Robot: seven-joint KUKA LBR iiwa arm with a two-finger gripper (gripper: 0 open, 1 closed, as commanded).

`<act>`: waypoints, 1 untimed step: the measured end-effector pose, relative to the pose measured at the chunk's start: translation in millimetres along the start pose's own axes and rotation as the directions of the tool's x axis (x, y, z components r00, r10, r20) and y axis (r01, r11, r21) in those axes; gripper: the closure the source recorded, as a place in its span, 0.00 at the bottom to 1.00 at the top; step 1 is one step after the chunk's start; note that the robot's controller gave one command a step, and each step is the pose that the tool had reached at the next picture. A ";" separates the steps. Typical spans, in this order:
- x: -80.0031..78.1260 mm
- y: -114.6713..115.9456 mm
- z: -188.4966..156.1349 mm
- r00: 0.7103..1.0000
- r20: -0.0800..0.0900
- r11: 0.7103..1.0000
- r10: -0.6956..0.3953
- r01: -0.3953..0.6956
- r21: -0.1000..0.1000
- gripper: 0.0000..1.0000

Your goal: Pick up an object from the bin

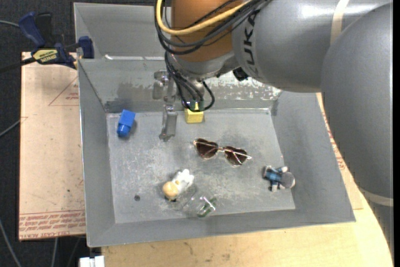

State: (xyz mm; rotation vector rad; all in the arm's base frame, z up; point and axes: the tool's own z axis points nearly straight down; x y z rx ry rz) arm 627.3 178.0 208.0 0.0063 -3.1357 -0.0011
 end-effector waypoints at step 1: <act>-1.3 -1.1 -5.4 1.000 0.007 1.000 0.003 -0.003 -0.001 0.00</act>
Offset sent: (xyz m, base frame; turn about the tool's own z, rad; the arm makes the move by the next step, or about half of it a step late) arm 0.0248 0.0356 -0.1380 -0.1337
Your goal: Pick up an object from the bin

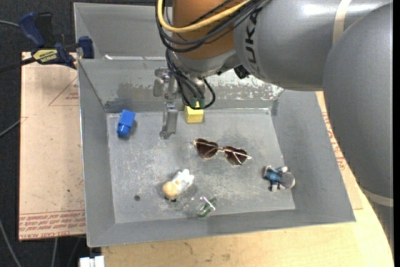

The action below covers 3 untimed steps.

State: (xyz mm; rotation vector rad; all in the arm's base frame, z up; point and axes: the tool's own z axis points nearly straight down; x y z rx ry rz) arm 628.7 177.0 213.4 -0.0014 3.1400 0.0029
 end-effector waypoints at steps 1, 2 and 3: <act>-14.1 19.4 72.8 0.997 0.006 0.997 -0.071 0.071 0.000 0.00; -20.5 33.9 100.2 0.972 -0.002 0.972 -0.237 0.237 0.001 0.00; -27.5 51.0 96.1 0.937 0.003 0.937 -0.350 0.350 0.000 0.00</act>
Offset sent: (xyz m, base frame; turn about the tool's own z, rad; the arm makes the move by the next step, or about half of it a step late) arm 0.0264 0.0418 -0.0811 -0.3274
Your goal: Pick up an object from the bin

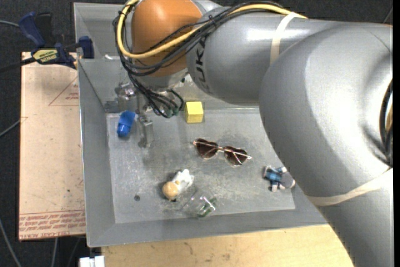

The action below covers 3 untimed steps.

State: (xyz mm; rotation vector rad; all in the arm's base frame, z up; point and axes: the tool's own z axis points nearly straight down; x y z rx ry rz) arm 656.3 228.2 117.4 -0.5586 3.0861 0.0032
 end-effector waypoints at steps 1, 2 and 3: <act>-1.3 -4.4 43.7 0.997 0.008 0.997 -0.077 0.077 0.000 0.00; -6.2 10.3 41.8 0.965 0.008 0.965 -0.264 0.264 0.002 1.00; -6.1 10.2 42.0 0.965 0.007 0.965 -0.264 0.264 0.002 1.00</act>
Offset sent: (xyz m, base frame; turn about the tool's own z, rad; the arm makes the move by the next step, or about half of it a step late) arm -0.0015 0.0113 -0.0474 -0.2720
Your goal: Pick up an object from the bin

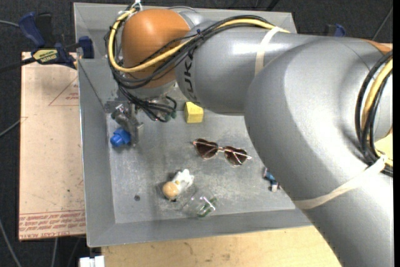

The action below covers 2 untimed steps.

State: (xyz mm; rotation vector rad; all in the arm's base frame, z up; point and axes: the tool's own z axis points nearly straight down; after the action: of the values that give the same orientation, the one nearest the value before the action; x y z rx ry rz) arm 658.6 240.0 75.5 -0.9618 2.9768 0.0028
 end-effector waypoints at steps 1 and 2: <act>-3.2 -0.2 -43.9 1.000 -0.003 1.000 0.002 -0.002 -0.002 1.00; -2.6 0.3 -73.5 1.000 -0.005 1.000 0.002 -0.002 -0.003 1.00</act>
Offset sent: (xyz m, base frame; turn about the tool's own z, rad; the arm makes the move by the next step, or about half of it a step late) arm -0.0001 0.0000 0.0717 0.0000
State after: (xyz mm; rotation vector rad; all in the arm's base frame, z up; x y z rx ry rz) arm 659.7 241.3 149.0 -0.9600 2.9837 0.0040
